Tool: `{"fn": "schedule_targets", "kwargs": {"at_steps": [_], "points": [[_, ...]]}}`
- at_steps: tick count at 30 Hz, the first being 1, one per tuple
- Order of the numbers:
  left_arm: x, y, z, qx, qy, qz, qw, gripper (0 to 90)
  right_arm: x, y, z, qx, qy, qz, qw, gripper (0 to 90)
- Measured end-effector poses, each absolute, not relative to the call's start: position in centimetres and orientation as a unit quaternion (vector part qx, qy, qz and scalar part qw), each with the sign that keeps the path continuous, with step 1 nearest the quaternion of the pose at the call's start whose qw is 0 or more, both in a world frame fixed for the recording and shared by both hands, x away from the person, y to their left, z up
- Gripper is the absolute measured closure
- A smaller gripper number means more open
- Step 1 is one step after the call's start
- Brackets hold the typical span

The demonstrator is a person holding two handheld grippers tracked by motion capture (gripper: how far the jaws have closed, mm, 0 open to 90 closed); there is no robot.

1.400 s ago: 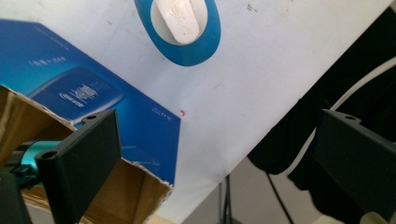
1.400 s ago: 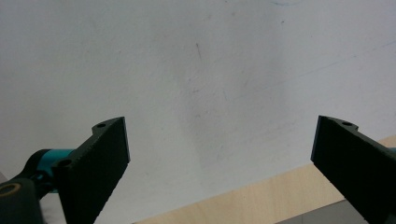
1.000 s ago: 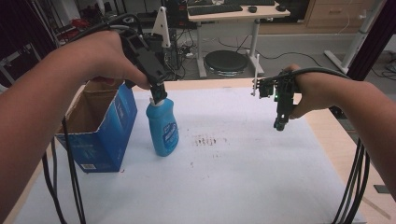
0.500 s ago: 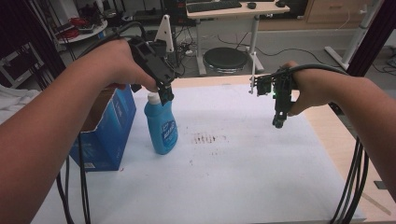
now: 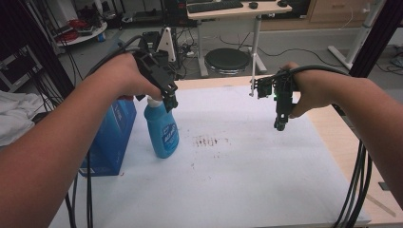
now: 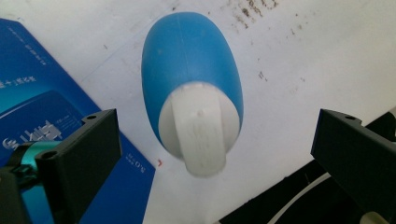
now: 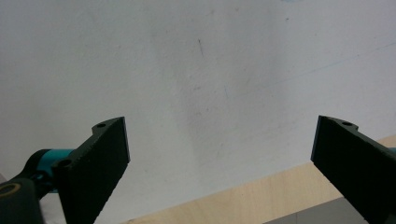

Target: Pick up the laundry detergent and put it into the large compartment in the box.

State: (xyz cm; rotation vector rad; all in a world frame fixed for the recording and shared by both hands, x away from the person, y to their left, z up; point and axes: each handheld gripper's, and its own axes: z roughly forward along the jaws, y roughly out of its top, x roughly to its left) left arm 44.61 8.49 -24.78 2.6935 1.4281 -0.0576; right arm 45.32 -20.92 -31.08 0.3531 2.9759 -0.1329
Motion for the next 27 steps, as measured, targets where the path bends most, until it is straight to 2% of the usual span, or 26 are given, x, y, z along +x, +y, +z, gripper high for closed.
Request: {"fn": "schedule_targets", "kwargs": {"at_steps": [27], "points": [[46.0, 8.3, -28.8, 0.869, 0.493, -0.008, 0.036, 1.8, 45.3, -21.8, -31.4, 0.123, 0.989, -0.037, 0.069, 3.4]]}}
